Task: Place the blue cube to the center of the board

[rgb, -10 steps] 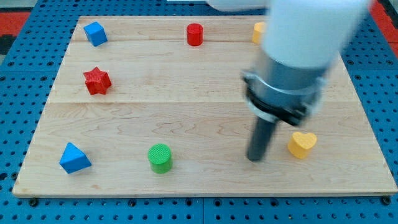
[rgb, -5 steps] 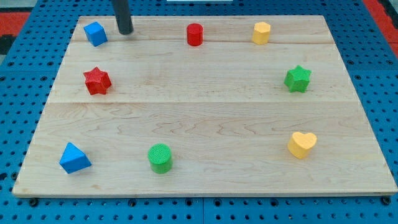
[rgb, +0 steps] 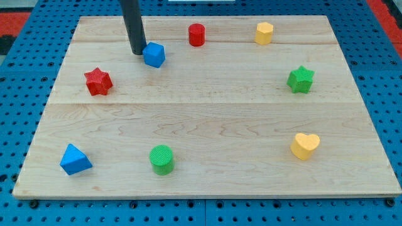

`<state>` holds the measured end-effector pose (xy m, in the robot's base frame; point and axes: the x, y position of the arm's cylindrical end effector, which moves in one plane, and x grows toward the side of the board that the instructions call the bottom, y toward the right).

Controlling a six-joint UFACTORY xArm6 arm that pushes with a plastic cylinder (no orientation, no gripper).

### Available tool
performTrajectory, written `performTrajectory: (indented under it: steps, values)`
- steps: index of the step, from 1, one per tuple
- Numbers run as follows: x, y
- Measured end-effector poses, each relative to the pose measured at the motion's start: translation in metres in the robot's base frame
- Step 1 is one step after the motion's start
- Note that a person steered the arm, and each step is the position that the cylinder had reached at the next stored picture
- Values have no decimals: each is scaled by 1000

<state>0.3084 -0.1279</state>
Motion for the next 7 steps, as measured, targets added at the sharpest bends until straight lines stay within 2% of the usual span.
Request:
performTrajectory:
  steps: [1, 3, 5, 6, 7]
  values:
    - [-5, -25]
    - [-7, 45]
    - [-6, 50]
    - [16, 67]
    - [83, 101]
